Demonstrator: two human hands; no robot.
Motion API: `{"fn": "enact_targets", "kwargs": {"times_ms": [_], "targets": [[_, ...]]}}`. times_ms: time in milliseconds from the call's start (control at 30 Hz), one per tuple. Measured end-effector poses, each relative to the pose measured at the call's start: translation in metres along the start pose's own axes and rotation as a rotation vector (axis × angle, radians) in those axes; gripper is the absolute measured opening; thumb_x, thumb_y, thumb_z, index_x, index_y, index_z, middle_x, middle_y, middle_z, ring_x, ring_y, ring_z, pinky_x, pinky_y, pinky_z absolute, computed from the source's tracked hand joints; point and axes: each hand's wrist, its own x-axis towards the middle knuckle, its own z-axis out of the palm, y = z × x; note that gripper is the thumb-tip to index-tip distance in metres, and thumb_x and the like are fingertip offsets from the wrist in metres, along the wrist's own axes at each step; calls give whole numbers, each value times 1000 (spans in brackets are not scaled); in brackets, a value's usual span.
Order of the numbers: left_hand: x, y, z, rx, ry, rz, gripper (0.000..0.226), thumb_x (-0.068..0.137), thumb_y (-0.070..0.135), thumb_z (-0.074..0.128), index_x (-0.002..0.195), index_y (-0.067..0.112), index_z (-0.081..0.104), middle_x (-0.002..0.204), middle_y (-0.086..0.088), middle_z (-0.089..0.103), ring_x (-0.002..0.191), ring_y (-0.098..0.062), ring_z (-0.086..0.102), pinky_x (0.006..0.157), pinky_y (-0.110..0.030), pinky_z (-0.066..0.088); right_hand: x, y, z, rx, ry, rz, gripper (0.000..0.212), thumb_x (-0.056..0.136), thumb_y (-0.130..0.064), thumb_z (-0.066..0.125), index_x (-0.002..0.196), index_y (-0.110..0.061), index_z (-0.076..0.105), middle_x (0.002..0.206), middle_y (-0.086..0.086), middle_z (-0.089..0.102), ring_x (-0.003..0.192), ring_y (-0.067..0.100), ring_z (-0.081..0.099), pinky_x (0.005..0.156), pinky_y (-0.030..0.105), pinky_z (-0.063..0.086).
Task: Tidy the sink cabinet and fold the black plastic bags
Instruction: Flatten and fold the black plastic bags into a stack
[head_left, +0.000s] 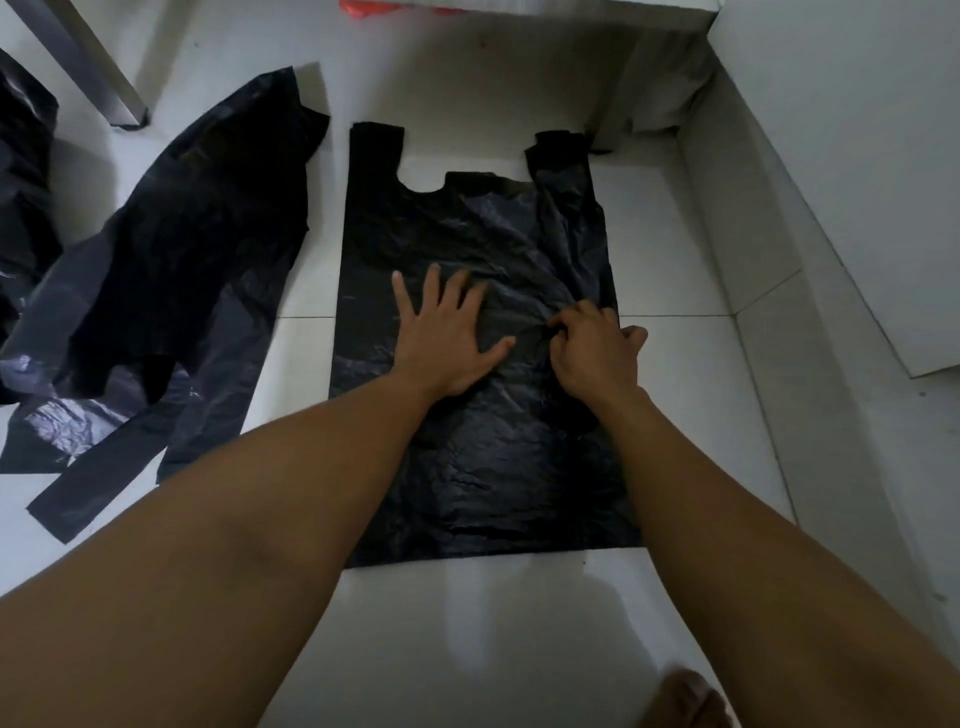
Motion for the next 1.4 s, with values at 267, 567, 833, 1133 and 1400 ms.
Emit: {"fn": "enact_targets", "kwargs": {"times_ms": [267, 567, 833, 1133, 1400], "targets": [[1, -7, 22, 26, -11, 19, 93, 84, 86, 18, 157, 29, 21, 165, -3, 19, 153, -32, 7, 113, -74, 0, 61, -25, 9, 59, -42, -193, 32, 97, -25, 42, 125, -21, 57, 129, 7, 48, 120, 29, 42, 101, 51, 30], [5, -8, 21, 4, -6, 14, 93, 84, 86, 21, 157, 29, 22, 166, -2, 16, 154, -31, 3, 115, -71, 0, 201, 50, -18, 93, -64, 240, 52, 102, -37, 28, 152, -23, 29, 158, 5, 27, 139, 33, 27, 108, 57, 24], [6, -7, 18, 2, -32, 10, 93, 85, 87, 19, 158, 29, 21, 166, -1, 13, 155, -30, -2, 115, -70, -1, 205, 38, -32, 423, -63, 267, 44, 87, -58, 60, 108, -19, 67, 113, 0, 65, 110, 23, 60, 102, 45, 45], [5, -7, 16, -12, -45, 1, 92, 84, 86, 20, 158, 30, 20, 167, 0, 12, 155, -29, -5, 115, -70, -3, 203, 24, -49, 821, -10, 226, 18, 82, -8, 71, 74, -20, 60, 79, -2, 62, 74, 10, 60, 66, 20, 51], [5, -7, 16, -13, -41, 1, 93, 84, 87, 20, 158, 31, 21, 167, 0, 13, 155, -29, -3, 116, -69, -2, 216, 23, -59, 1176, -256, 362, 29, 81, -9, 77, 109, -3, 69, 102, 13, 74, 94, 27, 73, 81, 38, 60]]}}
